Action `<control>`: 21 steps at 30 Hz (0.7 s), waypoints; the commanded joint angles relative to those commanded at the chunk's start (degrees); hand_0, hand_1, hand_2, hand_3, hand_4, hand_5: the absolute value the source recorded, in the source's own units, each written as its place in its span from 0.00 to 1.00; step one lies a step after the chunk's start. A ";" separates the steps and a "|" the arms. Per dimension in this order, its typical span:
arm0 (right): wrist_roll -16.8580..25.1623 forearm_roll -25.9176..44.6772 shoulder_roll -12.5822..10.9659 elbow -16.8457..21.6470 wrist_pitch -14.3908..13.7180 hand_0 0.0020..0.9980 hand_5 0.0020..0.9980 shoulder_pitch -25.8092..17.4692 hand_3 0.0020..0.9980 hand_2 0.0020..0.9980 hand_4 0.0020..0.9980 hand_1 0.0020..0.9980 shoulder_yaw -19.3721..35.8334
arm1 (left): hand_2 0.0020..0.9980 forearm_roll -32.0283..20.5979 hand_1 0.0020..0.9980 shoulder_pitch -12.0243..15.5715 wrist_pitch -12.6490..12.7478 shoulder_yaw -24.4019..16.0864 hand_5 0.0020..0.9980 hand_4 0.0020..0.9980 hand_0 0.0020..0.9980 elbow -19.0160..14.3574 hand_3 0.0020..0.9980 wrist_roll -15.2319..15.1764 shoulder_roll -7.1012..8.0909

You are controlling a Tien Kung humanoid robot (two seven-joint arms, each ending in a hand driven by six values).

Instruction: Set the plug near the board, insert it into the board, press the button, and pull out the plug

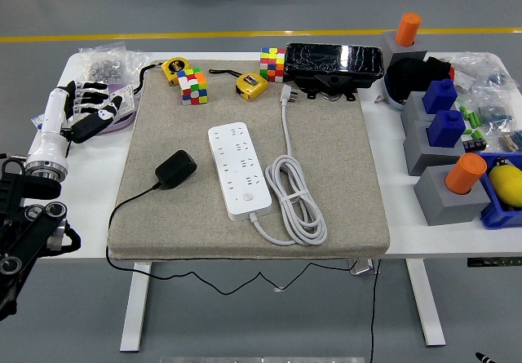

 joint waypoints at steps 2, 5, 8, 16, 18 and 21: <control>0.00 0.00 0.02 -0.01 -0.01 0.54 0.43 0.00 0.57 0.67 0.91 0.65 -0.05 | 0.55 0.00 0.60 0.04 -0.05 0.07 0.28 0.78 0.51 0.00 0.58 0.06 0.01; 0.01 0.02 0.03 0.00 -0.01 0.54 0.43 0.07 0.57 0.67 0.91 0.65 -0.10 | 0.55 0.01 0.60 0.01 -0.10 0.07 0.28 0.78 0.51 -0.04 0.58 0.10 0.02; 0.03 0.02 0.09 0.04 -0.02 0.54 0.43 0.16 0.57 0.67 0.91 0.65 0.01 | 0.55 0.03 0.60 -0.18 -0.14 0.15 0.28 0.78 0.51 -0.08 0.58 0.14 0.11; -0.02 0.01 0.13 -0.05 0.01 0.54 0.43 0.08 0.57 0.67 0.91 0.65 0.02 | 0.55 0.05 0.60 -0.28 -0.31 0.50 0.28 0.78 0.51 -0.12 0.58 0.33 0.28; -0.04 0.08 0.08 -0.06 0.04 0.54 0.43 0.02 0.57 0.67 0.91 0.65 -0.20 | 0.54 0.04 0.60 -0.25 -0.37 0.72 0.28 0.78 0.51 -0.07 0.58 0.40 0.35; -0.03 0.12 -0.01 -0.01 0.04 0.54 0.43 0.03 0.57 0.67 0.91 0.65 -0.46 | 0.54 -0.02 0.60 -0.26 -0.41 0.84 0.28 0.78 0.51 -0.02 0.58 0.42 0.44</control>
